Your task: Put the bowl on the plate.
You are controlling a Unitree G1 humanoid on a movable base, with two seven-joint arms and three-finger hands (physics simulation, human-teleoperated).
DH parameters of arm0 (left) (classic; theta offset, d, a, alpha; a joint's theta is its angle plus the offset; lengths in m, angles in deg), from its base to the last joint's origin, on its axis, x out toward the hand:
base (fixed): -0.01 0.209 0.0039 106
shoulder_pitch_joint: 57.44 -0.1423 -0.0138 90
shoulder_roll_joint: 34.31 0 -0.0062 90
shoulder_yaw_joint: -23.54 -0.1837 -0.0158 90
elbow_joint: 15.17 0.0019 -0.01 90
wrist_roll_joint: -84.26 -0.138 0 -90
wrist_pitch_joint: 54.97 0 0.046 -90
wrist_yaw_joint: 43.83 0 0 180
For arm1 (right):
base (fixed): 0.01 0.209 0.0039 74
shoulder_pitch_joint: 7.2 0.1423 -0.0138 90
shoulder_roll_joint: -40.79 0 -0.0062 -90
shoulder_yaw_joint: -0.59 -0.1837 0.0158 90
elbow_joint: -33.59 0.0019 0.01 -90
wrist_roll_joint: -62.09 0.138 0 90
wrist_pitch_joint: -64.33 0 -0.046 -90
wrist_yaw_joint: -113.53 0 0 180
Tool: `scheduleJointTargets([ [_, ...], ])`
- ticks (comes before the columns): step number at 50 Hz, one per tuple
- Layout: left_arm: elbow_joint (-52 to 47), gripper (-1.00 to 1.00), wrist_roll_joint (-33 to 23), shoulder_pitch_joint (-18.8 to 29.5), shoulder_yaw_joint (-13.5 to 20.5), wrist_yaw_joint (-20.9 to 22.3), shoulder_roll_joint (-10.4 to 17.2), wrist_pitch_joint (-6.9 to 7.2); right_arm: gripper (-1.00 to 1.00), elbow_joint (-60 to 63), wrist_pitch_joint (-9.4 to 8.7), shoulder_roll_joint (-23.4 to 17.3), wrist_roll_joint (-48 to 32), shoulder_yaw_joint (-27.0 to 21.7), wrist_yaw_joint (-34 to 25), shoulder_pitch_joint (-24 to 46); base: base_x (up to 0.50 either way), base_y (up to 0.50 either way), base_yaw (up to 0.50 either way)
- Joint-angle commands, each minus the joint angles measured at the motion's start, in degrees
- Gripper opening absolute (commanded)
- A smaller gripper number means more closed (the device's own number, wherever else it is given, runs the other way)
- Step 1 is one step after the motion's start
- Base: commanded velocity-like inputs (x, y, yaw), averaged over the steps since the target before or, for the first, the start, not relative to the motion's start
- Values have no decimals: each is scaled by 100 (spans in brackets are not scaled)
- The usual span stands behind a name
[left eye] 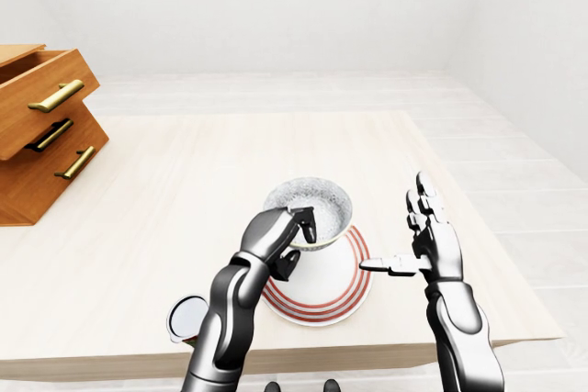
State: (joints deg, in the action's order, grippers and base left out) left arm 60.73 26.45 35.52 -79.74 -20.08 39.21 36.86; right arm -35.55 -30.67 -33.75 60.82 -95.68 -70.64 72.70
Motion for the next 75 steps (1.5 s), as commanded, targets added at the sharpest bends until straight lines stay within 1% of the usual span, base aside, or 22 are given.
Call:
scheduleJointTargets([
  [1,40,-100,-80,-132,-59,-213,5,-133,100,-29,0,17,3,-21,-18,-74,0,0,0],
  [8,126,-100,-79,-166,-96,-292,-8,-157,100,-62,0,28,6,-23,-20,-98,0,0,0],
  [11,206,-100,-81,-180,-96,-337,26,-202,100,-43,0,29,9,-24,-25,-119,0,0,0],
  [20,263,-100,-48,-234,-117,-403,20,-249,100,-62,0,45,9,-21,-23,-160,0,0,0],
  [30,348,-100,-46,-260,-142,-463,24,-283,100,-31,0,49,13,-32,-26,-190,0,0,0],
  [38,303,-100,-43,-315,-184,-455,13,-265,100,-25,0,57,17,-34,-30,-233,0,0,0],
  [48,168,-100,-52,-533,-269,-469,51,-257,100,-8,0,53,18,-39,-40,-223,0,0,0],
  [58,186,-100,-56,-564,-331,-508,61,-254,100,-80,0,49,16,-17,-37,-177,0,0,0],
  [61,176,-100,-59,-567,-333,-499,67,-242,100,-75,0,44,23,-24,-40,-180,0,0,0],
  [63,105,-100,-46,-578,-348,-455,39,-201,100,-71,0,44,22,-22,-43,-186,0,0,0],
  [68,142,-100,-55,-575,-360,-492,58,-208,100,-125,0,51,27,-22,-42,-191,0,0,0],
  [75,128,-100,-30,-588,-374,-470,60,-181,100,-167,0,48,31,-13,-43,-180,0,0,0],
])
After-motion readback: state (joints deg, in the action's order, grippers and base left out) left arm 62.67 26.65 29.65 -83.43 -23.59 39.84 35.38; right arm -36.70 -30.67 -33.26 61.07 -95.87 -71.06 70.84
